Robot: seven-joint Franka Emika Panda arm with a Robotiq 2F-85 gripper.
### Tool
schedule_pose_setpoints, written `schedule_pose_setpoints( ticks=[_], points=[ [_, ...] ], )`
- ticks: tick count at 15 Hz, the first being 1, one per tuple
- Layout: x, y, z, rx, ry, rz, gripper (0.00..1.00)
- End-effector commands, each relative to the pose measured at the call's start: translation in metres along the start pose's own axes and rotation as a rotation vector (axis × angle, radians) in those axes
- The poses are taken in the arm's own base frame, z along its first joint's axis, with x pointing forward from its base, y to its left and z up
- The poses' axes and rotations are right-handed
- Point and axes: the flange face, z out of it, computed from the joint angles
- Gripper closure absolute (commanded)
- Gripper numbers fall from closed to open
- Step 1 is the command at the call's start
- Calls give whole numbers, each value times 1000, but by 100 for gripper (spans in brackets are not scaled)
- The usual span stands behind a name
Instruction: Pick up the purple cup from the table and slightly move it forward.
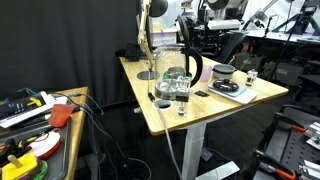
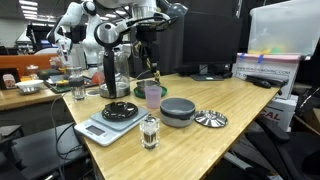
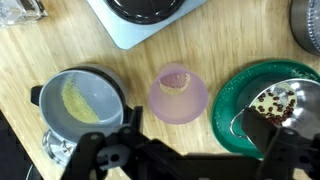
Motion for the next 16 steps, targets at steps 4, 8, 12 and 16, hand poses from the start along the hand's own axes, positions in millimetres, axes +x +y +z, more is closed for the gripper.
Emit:
schedule_pose_setpoints(
  ticks=[4, 8, 12, 16],
  points=[
    [14, -22, 17, -22, 19, 3, 0],
    [19, -32, 30, -31, 12, -8, 0],
    [18, -44, 41, -35, 0, -26, 0],
    [17, -44, 50, -40, -22, -13, 0]
  ],
)
